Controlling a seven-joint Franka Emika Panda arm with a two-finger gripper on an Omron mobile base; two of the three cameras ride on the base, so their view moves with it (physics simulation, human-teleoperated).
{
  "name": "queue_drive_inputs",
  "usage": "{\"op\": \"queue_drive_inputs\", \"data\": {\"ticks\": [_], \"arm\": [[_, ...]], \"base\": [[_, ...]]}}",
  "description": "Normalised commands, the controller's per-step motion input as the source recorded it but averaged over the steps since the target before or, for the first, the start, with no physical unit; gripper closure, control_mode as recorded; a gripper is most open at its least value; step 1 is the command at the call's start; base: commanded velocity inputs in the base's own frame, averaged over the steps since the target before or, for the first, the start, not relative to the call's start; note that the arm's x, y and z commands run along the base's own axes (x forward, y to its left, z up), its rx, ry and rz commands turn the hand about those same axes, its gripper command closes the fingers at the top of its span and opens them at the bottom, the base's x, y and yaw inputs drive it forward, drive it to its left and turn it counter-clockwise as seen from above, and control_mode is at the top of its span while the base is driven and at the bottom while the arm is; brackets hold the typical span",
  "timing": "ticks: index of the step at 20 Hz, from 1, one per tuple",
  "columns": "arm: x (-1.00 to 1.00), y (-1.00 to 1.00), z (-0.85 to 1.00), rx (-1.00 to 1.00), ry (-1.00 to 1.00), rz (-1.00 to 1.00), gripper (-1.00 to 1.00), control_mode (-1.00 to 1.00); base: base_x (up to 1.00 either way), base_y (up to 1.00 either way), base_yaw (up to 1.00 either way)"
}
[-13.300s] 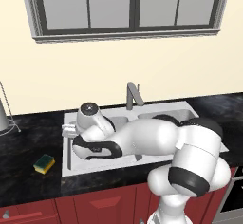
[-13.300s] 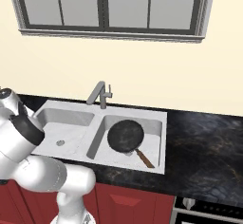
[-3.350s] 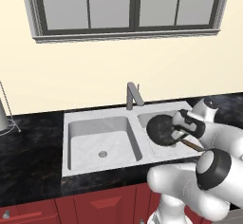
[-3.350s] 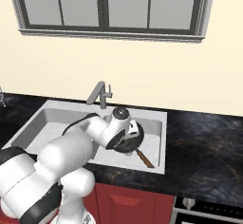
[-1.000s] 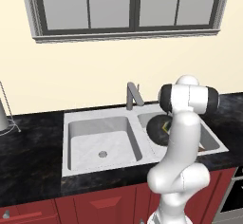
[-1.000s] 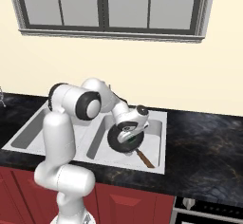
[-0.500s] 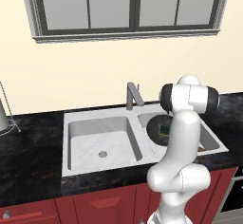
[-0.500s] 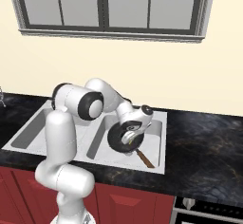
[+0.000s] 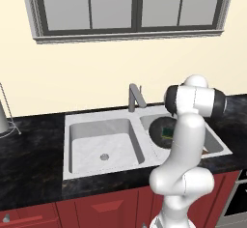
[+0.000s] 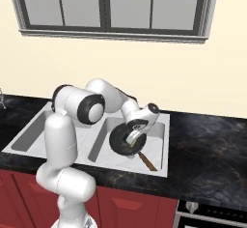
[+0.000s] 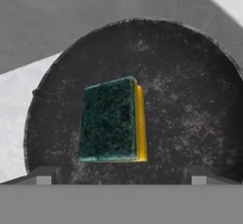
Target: Pick the pan and sponge and place them into the sink. Then turn on the water.
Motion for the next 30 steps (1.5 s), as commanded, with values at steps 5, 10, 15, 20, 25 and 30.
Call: {"op": "queue_drive_inputs", "data": {"ticks": [5, 10, 15, 20, 25, 30], "arm": [[0.00, 0.00, 0.21, 0.10, -0.04, 0.03, -1.00, -1.00], [0.00, -0.03, 0.23, 0.18, -0.01, 0.04, -1.00, -1.00], [0.02, 0.00, 0.16, 0.19, 0.00, 0.05, -1.00, -1.00], [0.03, 0.00, 0.13, 0.18, 0.00, 0.05, -1.00, -1.00], [0.07, 0.00, 0.11, 0.13, 0.00, 0.03, -1.00, -1.00], [0.07, 0.00, 0.12, 0.09, -0.01, 0.01, -1.00, -1.00]], "base": [[0.00, 0.00, 0.00], [0.00, 0.00, 0.00], [0.00, 0.00, 0.00], [0.00, 0.00, 0.00], [0.00, 0.00, 0.00], [0.00, 0.00, 0.00]]}}
